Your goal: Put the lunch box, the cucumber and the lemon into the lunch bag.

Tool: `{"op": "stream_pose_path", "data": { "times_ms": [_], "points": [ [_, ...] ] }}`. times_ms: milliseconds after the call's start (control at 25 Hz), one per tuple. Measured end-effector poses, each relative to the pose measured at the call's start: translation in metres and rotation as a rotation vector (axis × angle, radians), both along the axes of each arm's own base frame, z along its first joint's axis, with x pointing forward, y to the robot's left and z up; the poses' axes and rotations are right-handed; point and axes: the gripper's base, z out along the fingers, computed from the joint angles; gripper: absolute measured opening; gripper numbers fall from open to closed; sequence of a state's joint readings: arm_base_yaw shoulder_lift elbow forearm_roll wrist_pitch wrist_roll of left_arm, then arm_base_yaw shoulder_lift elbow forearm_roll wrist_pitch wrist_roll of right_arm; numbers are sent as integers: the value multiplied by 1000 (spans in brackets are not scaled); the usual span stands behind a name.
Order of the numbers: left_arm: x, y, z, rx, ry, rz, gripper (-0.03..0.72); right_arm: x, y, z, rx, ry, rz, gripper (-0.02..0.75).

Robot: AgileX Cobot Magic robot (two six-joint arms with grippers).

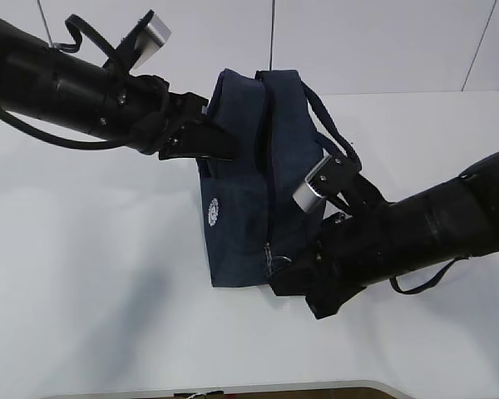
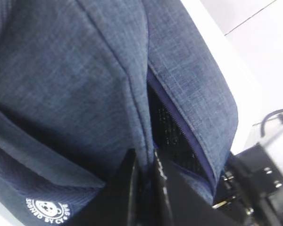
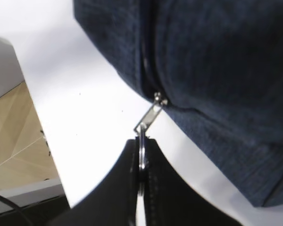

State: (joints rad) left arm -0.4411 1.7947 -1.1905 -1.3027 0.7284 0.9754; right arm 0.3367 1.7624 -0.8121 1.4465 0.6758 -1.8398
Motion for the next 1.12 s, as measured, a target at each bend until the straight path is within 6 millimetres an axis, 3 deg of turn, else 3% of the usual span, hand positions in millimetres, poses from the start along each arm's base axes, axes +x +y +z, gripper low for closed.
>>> {"op": "stream_pose_path", "data": {
  "times_ms": [640, 1120],
  "points": [
    [0, 0, -1, 11, -6, -5, 7, -6, -3, 23, 19, 20, -52, 5],
    [0, 1, -1, 13, -7, -5, 7, 11, 0, 52, -70, 81, -25, 5]
  ]
}}
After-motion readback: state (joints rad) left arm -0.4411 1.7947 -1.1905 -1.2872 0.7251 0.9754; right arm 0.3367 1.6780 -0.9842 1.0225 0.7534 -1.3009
